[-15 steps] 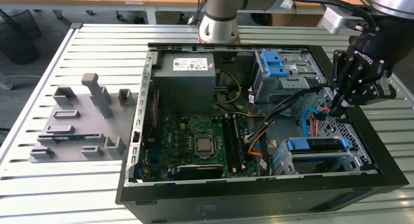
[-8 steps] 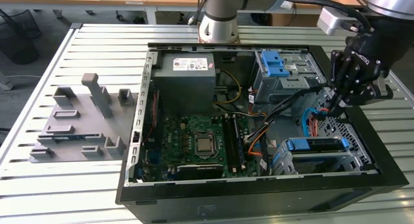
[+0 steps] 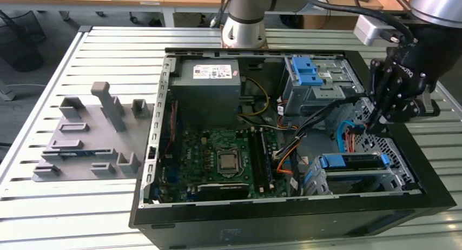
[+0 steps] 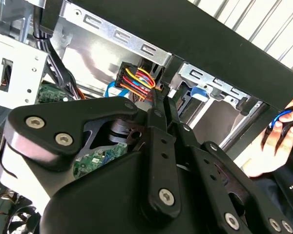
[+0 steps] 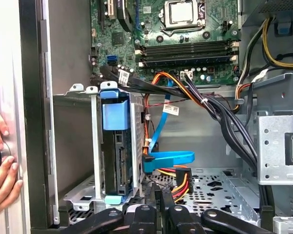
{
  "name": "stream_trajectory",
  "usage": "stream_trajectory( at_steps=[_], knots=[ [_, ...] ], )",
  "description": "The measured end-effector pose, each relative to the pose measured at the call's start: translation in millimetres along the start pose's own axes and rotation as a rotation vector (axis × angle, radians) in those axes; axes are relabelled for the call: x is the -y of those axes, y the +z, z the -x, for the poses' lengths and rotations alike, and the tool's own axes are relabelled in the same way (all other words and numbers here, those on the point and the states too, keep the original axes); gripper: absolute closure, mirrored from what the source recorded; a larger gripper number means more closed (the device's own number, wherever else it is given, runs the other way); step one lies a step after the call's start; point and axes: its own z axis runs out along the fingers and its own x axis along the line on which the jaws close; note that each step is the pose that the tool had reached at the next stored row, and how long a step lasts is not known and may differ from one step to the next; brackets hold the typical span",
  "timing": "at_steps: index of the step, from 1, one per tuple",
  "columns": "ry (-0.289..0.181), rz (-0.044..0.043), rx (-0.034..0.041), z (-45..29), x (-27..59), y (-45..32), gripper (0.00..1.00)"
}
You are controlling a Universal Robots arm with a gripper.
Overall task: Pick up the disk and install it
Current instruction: 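Insert the first disk wire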
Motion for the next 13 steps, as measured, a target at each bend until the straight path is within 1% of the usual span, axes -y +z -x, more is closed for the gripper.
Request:
stream_trajectory(
  at_steps=[2, 4, 11, 13],
  knots=[
    [0.000, -0.0031, 0.0086, -2.6, -0.9, 0.4, 0.84],
    [0.000, -0.0066, 0.0132, -5.4, -1.9, 0.7, 0.84],
    [-0.004, -0.0199, 0.0165, -14.6, -6.8, 1.9, 0.84],
    [-0.004, -0.0230, 0.0168, -15.3, -9.6, 1.9, 0.84]
  ],
)
